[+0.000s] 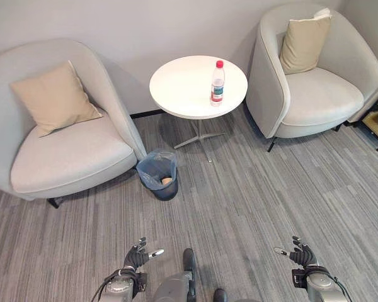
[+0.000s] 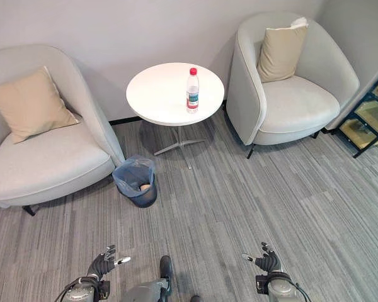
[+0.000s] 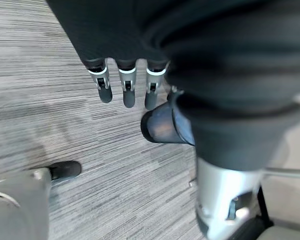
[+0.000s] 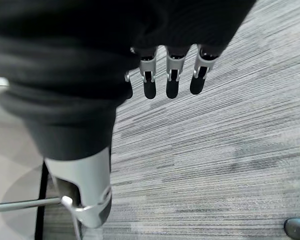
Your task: Gather garbage on tea table into small bin, then transfer packed bag to large trash can.
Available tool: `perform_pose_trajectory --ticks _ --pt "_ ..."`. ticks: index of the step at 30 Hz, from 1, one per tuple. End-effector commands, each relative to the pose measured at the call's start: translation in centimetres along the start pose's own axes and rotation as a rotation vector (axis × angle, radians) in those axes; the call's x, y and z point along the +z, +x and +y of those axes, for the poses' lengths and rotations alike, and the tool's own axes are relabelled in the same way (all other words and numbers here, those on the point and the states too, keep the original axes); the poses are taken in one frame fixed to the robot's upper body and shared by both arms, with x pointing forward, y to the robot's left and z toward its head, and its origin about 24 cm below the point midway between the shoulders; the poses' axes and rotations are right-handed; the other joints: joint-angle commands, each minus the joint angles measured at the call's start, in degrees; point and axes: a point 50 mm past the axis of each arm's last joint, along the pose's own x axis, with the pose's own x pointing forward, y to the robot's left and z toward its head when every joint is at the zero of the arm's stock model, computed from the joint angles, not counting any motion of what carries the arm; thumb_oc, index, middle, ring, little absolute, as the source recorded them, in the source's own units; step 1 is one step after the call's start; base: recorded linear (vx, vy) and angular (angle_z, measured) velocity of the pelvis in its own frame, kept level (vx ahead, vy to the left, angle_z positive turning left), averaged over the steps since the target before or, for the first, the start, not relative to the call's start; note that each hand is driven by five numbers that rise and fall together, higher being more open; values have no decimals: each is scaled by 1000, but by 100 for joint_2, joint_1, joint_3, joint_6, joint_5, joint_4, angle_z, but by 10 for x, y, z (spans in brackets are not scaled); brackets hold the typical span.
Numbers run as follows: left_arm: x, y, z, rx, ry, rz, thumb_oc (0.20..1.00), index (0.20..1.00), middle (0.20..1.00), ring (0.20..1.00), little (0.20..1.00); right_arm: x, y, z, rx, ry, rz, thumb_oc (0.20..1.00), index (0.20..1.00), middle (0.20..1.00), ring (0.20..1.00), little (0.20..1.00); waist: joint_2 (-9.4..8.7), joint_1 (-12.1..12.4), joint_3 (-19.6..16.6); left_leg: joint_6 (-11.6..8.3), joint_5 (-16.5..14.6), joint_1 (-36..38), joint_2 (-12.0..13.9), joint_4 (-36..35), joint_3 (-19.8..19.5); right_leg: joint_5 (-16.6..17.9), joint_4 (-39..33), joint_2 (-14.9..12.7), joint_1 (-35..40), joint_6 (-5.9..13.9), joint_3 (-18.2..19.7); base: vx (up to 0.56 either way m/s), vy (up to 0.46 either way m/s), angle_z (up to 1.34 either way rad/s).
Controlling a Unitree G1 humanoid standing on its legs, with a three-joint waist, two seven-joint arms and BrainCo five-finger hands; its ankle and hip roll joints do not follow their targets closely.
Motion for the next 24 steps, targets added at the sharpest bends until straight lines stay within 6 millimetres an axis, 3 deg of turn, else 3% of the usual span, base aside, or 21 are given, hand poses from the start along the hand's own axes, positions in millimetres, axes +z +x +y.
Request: perform_pose_trajectory --ticks 1,6,8,12,16,20,22,23,24 --pt "22 0 22 56 28 -105 1000 1000 1000 1000 1000 23 2 0 18 9 -99 1000 1000 1000 1000 1000 -89 146 -80 -296 -1046 -86 26 822 41 -338 1358 -712 -584 811 120 105 65 -50" --pt "26 1 25 68 28 -117 1000 1000 1000 1000 1000 26 4 1 22 5 -104 1000 1000 1000 1000 1000 -28 98 -67 -256 -1170 197 14 666 85 -169 1298 -761 -932 814 -74 122 19 -6" --pt "25 2 27 78 13 -114 1000 1000 1000 1000 1000 33 6 2 25 -7 -121 1000 1000 1000 1000 1000 44 54 -3 -258 -1244 492 58 486 125 66 1039 -778 -1378 811 -378 185 -31 -15" --pt "20 1 26 82 10 -95 1000 1000 1000 1000 1000 34 6 4 33 -10 -127 1000 1000 1000 1000 1000 98 -115 157 -297 -1379 987 80 347 7 384 721 -841 -1817 840 -621 253 -88 -5" --pt "16 3 24 87 4 -77 1000 1000 1000 1000 1000 31 5 4 35 -28 -119 1000 1000 1000 1000 1000 104 -313 232 -442 -1537 1496 82 239 -223 735 469 -946 -2267 967 -575 352 -188 14" --pt "11 3 20 77 9 -58 1000 1000 1000 1000 1000 29 3 1 36 -30 -125 1000 1000 1000 1000 1000 87 -387 92 -595 -1672 1814 257 256 -379 771 736 -920 -2196 848 -454 348 -257 49" --pt "10 4 14 62 -8 -47 1000 1000 1000 1000 1000 30 2 -3 26 -20 -138 1000 1000 1000 1000 1000 167 -439 20 -816 -1318 1727 525 539 -440 592 834 -792 -2069 675 -526 229 -258 27" --pt "10 4 14 62 -8 -47 1000 1000 1000 1000 1000 30 2 -3 26 -20 -138 1000 1000 1000 1000 1000 172 -449 17 -822 -1320 1720 532 545 -452 588 836 -790 -2069 671 -539 187 -238 46" --pt "11 5 13 59 -11 -48 1000 1000 1000 1000 1000 30 2 -4 23 -12 -141 1000 1000 1000 1000 1000 190 -470 13 -911 -1115 1641 636 747 -442 508 839 -747 -1990 598 -602 158 -205 47"
